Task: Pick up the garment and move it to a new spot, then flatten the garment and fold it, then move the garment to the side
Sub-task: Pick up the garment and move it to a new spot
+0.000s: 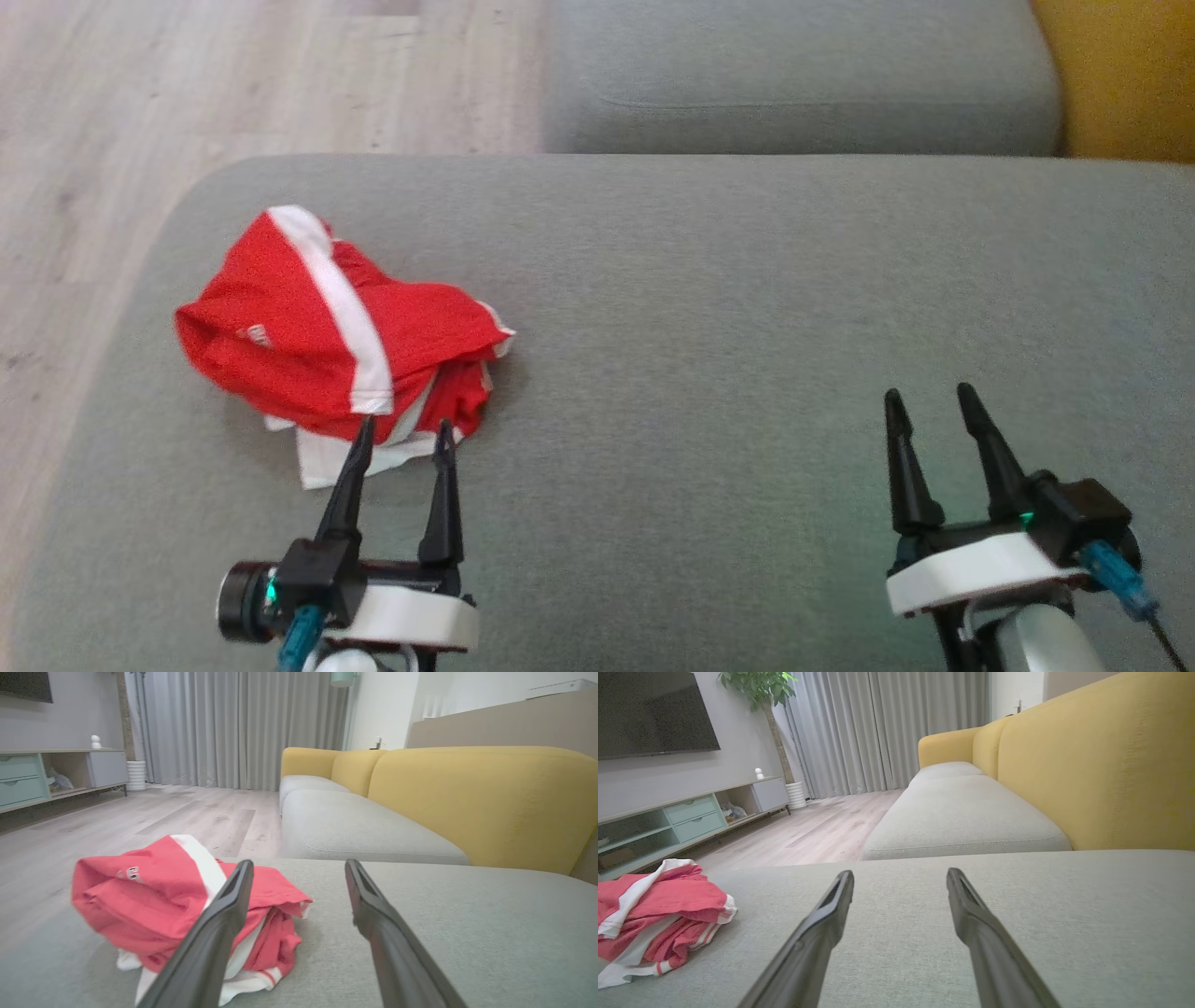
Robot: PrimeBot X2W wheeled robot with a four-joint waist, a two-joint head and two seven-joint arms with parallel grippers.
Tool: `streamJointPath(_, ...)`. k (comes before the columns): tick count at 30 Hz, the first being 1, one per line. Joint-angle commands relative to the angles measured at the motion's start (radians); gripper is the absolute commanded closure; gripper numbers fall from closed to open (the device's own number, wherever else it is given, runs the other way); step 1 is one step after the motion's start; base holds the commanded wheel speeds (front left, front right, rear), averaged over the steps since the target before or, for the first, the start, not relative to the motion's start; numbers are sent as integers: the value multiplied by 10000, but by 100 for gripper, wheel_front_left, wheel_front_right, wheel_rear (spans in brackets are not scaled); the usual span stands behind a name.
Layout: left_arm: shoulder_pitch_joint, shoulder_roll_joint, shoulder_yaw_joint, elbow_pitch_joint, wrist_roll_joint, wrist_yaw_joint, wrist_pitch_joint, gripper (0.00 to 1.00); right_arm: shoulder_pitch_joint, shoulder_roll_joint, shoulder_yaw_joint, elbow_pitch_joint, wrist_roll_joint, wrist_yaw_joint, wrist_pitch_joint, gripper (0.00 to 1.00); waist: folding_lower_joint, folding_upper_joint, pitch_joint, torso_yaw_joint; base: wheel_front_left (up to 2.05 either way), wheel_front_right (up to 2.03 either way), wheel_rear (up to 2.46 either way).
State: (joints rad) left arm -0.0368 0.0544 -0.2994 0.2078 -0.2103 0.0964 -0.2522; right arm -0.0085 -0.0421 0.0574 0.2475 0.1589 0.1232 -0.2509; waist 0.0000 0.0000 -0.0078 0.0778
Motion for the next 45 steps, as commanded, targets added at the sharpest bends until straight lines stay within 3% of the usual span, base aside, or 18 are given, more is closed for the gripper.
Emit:
streamJointPath(1, -136, -23, 438, -289, 78, 2, -95, 0, -220, -81, 356, -370, 72, 75, -109, 0, 0, 0, -86, 359, 0, 0, 0)
streamJointPath(18, 211, -33, 1075, -95, 373, -176, -95, 0, 146, -81, 1362, -648, 298, 75, -109, 0, 0, 0, -414, 2710, 0, 0, 0)
streamJointPath(25, 257, -35, 1175, -188, 459, -284, -95, 0, 226, -81, 1571, -608, 376, 75, -109, 0, 0, 0, -423, 3290, 0, 0, 0)
streamJointPath(30, 183, 0, 1249, -135, 559, -380, -95, 0, 111, -81, 1740, -612, 362, 75, -109, 0, 0, 0, -235, 3184, 0, 0, 0)
streamJointPath(33, -501, 299, 1296, -9, 710, -647, -95, 0, -96, -81, 1798, -615, 256, 75, -109, 0, 0, 0, 82, 2773, 0, 0, 0)
streamJointPath(37, -1825, 745, 1280, 310, 818, -1079, -4, 0, -371, -81, 1869, -643, 107, 75, -109, 0, 0, 0, 502, 2255, 0, 0, 0)
streamJointPath(45, -5322, 1601, 1143, 1708, 655, -1959, 1380, 0, -829, -81, 1744, -776, -109, 75, -109, 0, 0, 0, 1357, 1687, 0, 0, 0)
